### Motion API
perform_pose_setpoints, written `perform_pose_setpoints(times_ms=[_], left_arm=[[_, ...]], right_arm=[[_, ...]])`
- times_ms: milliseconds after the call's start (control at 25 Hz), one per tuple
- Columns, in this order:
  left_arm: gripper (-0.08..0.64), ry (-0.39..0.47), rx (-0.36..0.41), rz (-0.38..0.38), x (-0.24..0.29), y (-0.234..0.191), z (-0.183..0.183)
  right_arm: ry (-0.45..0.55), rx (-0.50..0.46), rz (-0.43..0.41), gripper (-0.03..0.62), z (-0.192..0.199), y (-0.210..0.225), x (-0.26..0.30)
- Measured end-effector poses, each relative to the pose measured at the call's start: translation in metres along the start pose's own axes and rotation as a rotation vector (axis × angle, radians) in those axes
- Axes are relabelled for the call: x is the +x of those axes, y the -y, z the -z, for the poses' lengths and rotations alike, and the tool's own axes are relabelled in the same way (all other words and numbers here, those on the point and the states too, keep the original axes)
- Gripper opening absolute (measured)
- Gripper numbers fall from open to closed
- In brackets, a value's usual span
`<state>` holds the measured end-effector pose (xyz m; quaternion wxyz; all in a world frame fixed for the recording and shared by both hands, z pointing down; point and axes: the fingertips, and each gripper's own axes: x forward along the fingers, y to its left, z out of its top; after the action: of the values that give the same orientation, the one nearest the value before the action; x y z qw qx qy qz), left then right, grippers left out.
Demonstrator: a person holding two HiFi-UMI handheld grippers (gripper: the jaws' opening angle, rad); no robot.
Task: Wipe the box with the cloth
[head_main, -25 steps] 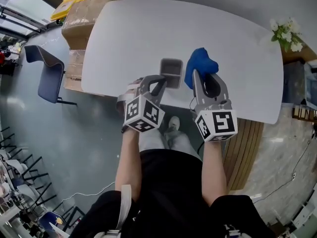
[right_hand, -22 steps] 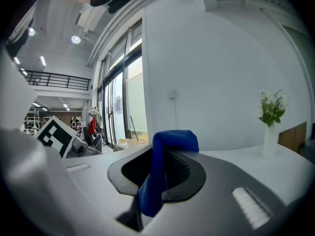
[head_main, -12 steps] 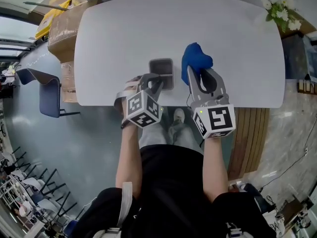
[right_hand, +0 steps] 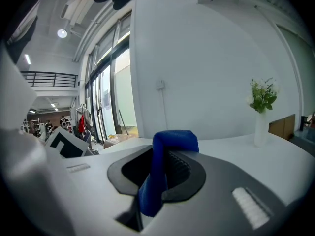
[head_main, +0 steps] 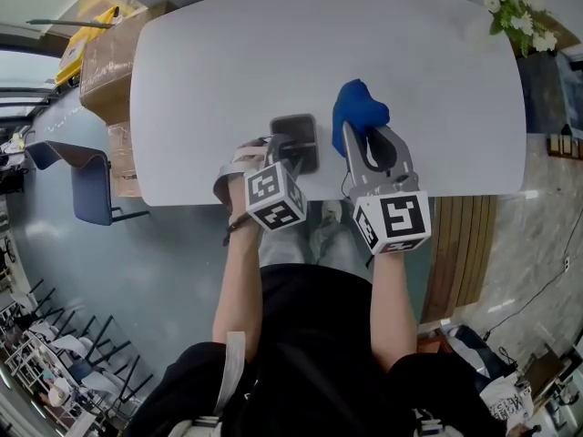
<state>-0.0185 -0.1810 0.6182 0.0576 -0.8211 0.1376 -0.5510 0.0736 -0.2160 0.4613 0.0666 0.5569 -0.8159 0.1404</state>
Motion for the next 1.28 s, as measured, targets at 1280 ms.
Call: perform_pose_setpoints(times_ms=[1280], left_arm=[[0.060, 0.103, -0.154, 0.070, -0.002, 0.008, -0.007]], right_arm=[[-0.015, 0.003, -0.017, 0.057, 0.003, 0.003, 0.000]])
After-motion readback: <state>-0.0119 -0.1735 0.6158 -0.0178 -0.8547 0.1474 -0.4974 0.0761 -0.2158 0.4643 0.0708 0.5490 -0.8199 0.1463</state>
